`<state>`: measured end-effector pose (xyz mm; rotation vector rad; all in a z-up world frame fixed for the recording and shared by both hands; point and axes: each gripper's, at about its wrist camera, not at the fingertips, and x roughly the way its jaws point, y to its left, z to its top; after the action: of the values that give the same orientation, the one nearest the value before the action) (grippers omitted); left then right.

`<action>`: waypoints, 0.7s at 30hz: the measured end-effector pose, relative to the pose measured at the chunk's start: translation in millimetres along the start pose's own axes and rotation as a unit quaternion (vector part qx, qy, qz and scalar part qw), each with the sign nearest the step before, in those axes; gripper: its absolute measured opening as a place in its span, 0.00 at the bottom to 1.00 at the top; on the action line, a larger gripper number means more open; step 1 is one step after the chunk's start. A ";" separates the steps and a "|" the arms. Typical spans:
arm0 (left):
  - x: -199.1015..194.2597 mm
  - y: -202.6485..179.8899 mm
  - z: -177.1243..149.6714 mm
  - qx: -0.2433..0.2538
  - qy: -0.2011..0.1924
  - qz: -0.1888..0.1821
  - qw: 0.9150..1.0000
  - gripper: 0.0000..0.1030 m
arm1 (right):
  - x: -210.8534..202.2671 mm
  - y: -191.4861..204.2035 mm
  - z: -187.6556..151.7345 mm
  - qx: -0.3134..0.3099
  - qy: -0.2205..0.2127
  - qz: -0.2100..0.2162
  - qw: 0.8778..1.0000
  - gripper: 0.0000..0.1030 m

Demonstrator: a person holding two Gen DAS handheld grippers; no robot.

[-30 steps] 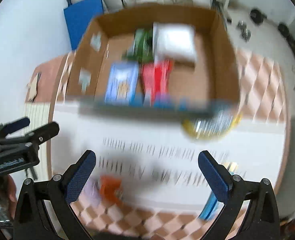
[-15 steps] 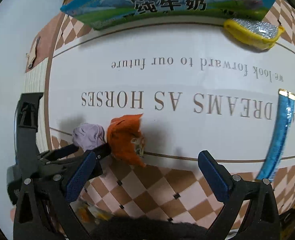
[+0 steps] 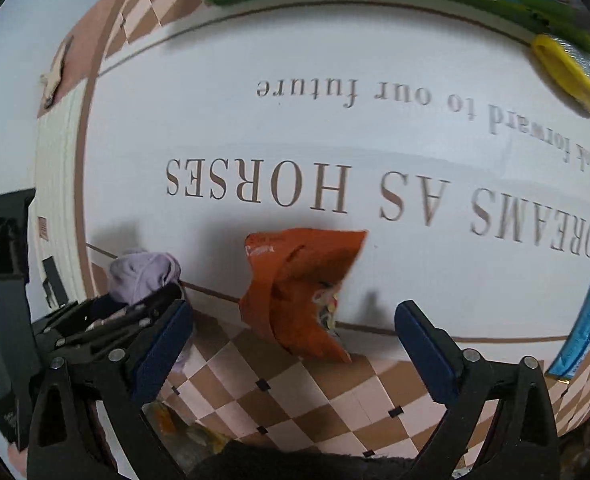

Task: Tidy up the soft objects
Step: 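Grasp the purple cloth with the left tool while the right tool grasps the orange snack bag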

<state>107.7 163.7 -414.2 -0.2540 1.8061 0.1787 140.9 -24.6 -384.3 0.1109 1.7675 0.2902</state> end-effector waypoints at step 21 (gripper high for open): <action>-167.6 -140.9 4.3 0.106 -0.134 -0.079 0.982 0.32 | -97.4 -10.3 2.6 -0.023 -0.057 0.033 0.998 0.34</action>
<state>188.5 42.1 -251.0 -0.2101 1.5162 -0.0889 165.5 -56.7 -295.1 0.1506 1.6443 0.3653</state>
